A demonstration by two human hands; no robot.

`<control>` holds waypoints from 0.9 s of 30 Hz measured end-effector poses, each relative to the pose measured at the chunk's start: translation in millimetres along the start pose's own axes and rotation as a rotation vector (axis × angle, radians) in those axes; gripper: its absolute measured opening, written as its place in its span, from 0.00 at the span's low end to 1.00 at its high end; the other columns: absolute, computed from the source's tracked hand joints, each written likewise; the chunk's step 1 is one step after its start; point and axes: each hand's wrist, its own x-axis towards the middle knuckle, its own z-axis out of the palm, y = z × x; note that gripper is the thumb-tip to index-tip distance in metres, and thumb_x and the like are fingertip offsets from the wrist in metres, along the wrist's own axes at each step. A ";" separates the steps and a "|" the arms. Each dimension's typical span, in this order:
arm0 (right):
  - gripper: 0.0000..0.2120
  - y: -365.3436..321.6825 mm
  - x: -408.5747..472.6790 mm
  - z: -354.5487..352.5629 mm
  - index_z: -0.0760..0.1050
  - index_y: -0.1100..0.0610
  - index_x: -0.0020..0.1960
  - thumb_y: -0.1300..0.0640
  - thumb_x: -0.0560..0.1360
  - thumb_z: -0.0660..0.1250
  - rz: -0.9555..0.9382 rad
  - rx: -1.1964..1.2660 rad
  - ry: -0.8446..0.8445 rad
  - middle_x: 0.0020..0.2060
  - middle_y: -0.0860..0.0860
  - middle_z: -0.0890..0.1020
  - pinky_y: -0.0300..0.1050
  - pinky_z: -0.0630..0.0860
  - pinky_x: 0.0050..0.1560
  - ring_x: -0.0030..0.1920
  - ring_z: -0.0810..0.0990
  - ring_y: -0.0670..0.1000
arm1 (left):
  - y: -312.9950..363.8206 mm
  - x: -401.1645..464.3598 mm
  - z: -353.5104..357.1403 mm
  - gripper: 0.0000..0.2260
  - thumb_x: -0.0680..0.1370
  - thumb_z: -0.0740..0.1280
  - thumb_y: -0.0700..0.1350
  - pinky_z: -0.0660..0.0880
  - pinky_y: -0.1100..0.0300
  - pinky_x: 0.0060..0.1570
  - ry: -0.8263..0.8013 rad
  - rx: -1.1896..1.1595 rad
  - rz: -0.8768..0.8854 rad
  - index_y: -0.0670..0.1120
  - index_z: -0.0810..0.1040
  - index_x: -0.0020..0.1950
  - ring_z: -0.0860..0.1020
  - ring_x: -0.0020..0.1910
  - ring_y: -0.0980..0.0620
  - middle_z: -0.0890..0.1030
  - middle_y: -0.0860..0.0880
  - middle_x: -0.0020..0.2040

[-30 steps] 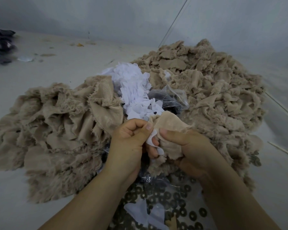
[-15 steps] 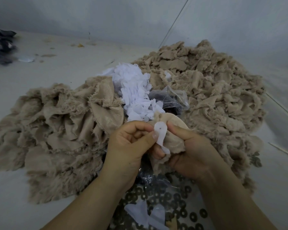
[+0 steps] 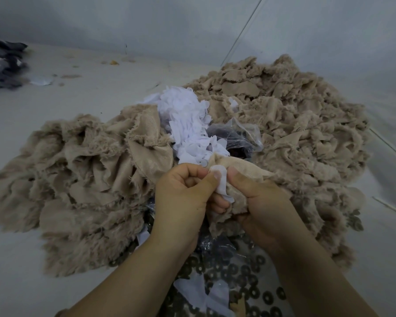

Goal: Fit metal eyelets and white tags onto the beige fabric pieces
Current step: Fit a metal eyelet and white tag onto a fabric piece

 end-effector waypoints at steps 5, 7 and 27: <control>0.20 0.5 0.3 -0.4 0.75 0.70 0.44 0.52 0.82 0.60 -0.057 -0.023 0.015 0.31 0.59 0.71 0.50 0.73 0.33 0.31 0.70 0.56 | 1.3 1.6 0.2 0.01 0.77 0.70 0.37 0.74 0.59 0.24 -0.006 0.006 -0.017 0.39 0.80 0.46 0.77 0.22 0.44 0.80 0.35 0.28; 0.20 -1.1 -0.7 -1.5 0.76 0.71 0.47 0.53 0.82 0.60 -0.072 -0.039 0.000 0.33 0.61 0.73 0.52 0.74 0.36 0.33 0.72 0.58 | 1.6 2.3 -1.7 0.03 0.77 0.71 0.39 0.74 0.59 0.24 -0.006 0.042 -0.023 0.40 0.83 0.46 0.77 0.23 0.45 0.80 0.35 0.28; 0.06 -14.8 -7.5 -22.3 0.84 0.43 0.45 0.52 0.69 0.77 -0.093 -1.568 0.072 0.33 0.39 0.83 0.25 0.70 0.30 0.33 0.79 0.36 | 62.5 2.1 -37.4 0.05 0.70 0.71 0.44 0.73 0.60 0.23 -0.029 0.091 0.074 0.43 0.85 0.39 0.74 0.21 0.48 0.80 0.38 0.28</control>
